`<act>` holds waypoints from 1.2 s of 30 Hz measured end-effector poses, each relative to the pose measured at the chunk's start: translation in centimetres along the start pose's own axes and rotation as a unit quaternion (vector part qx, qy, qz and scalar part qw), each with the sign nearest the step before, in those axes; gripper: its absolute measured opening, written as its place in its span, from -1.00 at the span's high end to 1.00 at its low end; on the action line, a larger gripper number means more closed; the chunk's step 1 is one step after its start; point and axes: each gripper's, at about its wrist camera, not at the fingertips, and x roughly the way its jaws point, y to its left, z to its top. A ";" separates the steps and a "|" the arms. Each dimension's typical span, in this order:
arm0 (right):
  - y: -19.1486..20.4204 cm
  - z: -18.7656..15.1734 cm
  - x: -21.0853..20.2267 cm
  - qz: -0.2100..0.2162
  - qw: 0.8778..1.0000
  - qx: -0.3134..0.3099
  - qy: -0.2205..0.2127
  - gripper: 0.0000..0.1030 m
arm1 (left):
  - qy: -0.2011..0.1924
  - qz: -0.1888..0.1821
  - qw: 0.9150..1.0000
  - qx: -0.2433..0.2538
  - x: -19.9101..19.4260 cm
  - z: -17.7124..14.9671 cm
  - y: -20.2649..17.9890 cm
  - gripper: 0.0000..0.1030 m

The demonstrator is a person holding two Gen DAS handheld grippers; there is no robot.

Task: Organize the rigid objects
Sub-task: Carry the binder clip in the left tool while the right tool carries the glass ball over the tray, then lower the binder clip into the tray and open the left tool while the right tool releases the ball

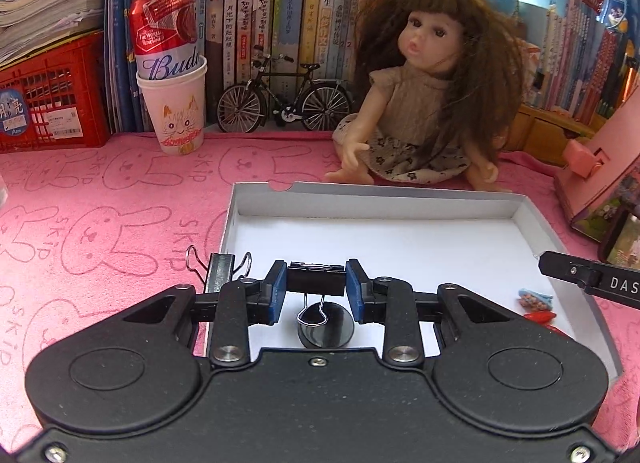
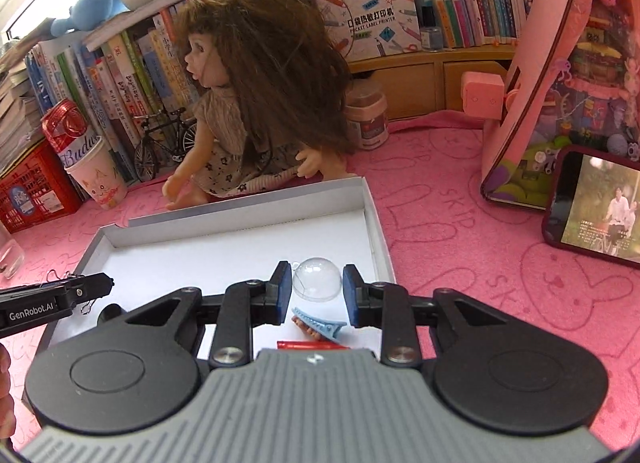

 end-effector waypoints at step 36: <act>0.9 -0.6 2.5 -0.019 0.999 -0.045 0.011 0.36 | 0.001 -0.002 1.000 0.007 2.1 -0.4 -0.4 0.42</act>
